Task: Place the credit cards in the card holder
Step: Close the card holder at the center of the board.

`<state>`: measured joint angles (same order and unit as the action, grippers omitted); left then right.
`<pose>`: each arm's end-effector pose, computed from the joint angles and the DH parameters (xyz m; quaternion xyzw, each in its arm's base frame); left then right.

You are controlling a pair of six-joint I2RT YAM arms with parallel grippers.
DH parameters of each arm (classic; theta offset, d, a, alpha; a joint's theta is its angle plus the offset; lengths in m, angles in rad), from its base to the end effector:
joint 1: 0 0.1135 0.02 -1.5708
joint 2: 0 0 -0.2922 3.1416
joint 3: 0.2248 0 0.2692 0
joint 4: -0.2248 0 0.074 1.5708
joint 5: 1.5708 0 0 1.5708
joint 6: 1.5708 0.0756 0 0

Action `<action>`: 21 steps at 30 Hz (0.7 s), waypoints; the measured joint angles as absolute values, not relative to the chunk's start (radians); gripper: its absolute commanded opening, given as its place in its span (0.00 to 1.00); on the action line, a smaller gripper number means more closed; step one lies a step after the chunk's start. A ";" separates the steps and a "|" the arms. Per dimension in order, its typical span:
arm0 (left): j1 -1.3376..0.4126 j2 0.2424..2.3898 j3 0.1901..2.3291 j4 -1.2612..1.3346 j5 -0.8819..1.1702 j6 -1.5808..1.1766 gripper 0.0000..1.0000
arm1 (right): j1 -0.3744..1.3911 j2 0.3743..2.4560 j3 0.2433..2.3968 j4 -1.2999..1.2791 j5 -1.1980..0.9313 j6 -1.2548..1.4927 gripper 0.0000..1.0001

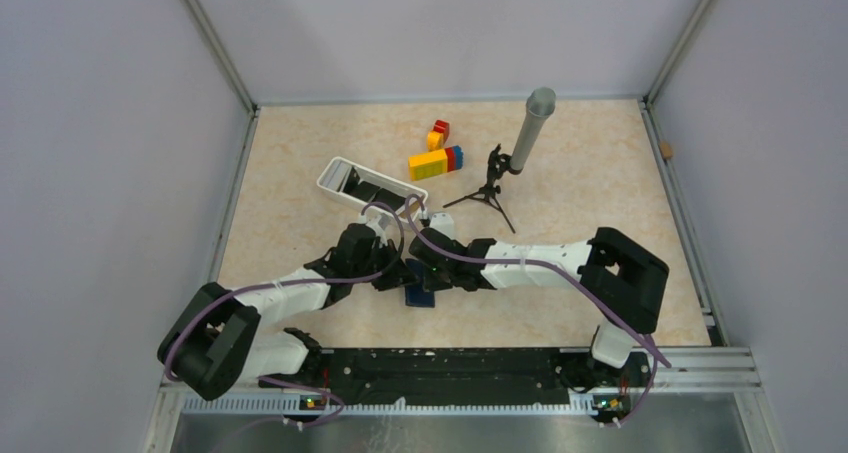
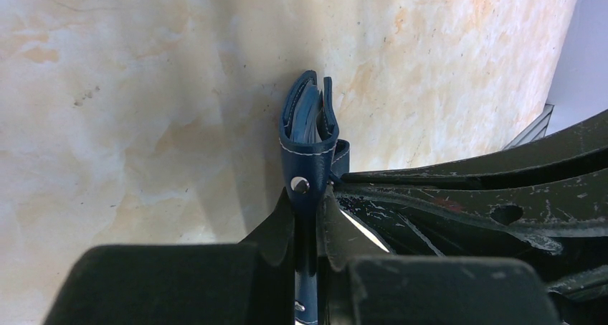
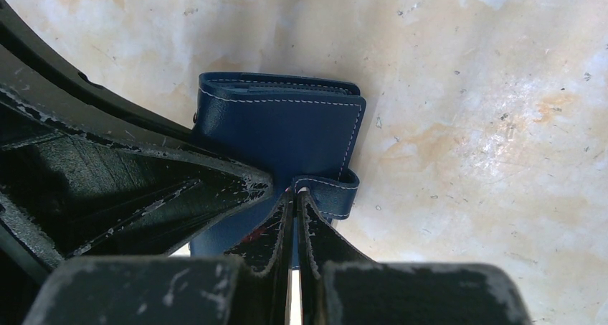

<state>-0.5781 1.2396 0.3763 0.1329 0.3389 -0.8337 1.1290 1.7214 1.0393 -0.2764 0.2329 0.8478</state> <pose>0.1951 -0.1573 0.1324 -0.0465 0.9014 -0.3780 0.2061 0.1826 0.3453 0.1628 -0.0980 0.9426 0.1891 0.2572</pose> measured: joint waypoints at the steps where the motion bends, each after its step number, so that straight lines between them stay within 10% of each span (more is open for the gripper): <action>1: -0.577 1.240 0.376 0.133 0.340 -0.834 0.00 | 1.129 1.721 1.039 -0.275 0.233 0.848 0.00; 21: -0.572 1.246 0.376 0.136 0.348 -0.834 0.00 | 1.120 1.715 1.019 -0.242 0.206 0.838 0.00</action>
